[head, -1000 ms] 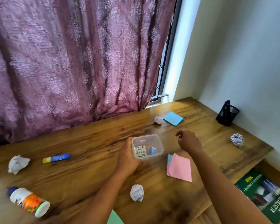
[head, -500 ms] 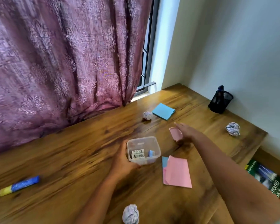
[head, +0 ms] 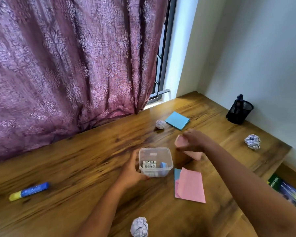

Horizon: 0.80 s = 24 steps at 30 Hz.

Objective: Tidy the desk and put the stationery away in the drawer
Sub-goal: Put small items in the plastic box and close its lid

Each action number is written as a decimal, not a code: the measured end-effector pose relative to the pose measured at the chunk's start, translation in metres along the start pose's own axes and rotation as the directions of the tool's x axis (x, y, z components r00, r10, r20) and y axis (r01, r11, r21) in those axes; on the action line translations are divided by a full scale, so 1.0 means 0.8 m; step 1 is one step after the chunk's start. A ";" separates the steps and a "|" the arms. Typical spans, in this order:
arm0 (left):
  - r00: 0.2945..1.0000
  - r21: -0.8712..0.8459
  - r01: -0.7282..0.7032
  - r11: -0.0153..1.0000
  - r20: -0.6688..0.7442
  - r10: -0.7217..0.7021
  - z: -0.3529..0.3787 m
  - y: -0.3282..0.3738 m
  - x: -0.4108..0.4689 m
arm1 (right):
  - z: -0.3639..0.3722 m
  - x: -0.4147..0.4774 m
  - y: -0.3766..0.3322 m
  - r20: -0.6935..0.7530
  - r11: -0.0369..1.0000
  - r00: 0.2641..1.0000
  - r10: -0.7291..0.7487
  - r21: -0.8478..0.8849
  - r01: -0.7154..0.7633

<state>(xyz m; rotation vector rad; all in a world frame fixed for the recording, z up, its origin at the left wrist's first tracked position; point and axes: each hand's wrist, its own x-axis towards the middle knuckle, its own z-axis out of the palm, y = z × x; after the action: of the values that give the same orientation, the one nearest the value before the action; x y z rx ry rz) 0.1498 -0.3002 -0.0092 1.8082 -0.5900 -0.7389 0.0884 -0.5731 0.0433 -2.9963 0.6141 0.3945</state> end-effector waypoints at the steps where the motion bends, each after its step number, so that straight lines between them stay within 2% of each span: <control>1: 1.000 -0.027 0.009 1.000 0.012 -0.008 -0.002 0.000 -0.002 | -0.012 -0.005 -0.015 -0.056 0.996 0.997 -0.050 0.068 0.054; 4: 0.999 -0.139 0.029 0.990 -0.021 -0.032 -0.012 0.008 -0.006 | -0.049 -0.029 -0.070 -0.150 0.952 0.968 -0.203 0.201 0.231; 8: 0.970 -0.304 0.096 0.948 -0.186 -0.158 -0.026 0.025 -0.007 | -0.046 -0.057 -0.127 -0.140 0.919 0.914 -0.382 0.043 0.391; 13: 0.966 -0.346 0.183 0.920 -0.110 -0.234 -0.025 0.032 -0.012 | -0.016 -0.059 -0.149 -0.142 0.923 0.913 -0.383 -0.026 0.383; 18: 0.958 -0.349 0.172 0.921 -0.157 -0.239 -0.015 0.032 -0.009 | 0.005 -0.062 -0.144 -0.148 0.930 0.927 -0.345 0.078 0.358; 24: 0.942 -0.301 0.179 0.937 -0.222 -0.251 -0.011 0.028 0.001 | 0.030 -0.074 -0.139 -0.158 0.944 0.941 -0.301 0.091 0.317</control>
<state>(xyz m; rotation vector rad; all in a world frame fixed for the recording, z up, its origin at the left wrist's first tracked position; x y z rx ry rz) 0.1555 -0.3029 0.0143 1.6850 -0.1066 -0.6804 0.0743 -0.4461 0.0364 -2.9543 0.1566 0.1208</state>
